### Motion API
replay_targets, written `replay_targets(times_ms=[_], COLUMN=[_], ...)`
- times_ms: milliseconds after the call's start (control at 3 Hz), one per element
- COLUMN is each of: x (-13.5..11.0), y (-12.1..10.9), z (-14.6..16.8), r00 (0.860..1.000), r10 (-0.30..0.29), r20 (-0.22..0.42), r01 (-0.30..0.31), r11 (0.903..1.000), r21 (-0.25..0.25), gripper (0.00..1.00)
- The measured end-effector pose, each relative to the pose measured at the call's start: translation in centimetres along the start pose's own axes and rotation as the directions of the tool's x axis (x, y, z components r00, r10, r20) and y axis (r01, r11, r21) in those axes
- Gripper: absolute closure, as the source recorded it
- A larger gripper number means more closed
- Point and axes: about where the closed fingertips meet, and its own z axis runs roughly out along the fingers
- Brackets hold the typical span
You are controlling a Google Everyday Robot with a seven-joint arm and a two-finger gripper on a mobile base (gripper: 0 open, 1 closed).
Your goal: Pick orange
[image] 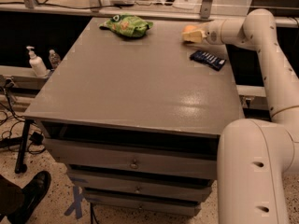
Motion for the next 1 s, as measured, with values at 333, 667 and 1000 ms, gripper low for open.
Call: replay_targets(times_ms=[333,667,1000], x=[-0.9,-3.2,-6.0], y=[0.0,1.6,5.4], z=[-0.7,-2.5,-4.8], r00=[1.000,0.998,0.993], r10=[0.010,0.012,0.008], r20=[0.022,0.066,0.121], r01=[-0.010,-0.010,0.004], r11=[1.0000,0.9994,0.9947], r21=[0.000,-0.033,-0.103], gripper=[1.00,1.00,1.00])
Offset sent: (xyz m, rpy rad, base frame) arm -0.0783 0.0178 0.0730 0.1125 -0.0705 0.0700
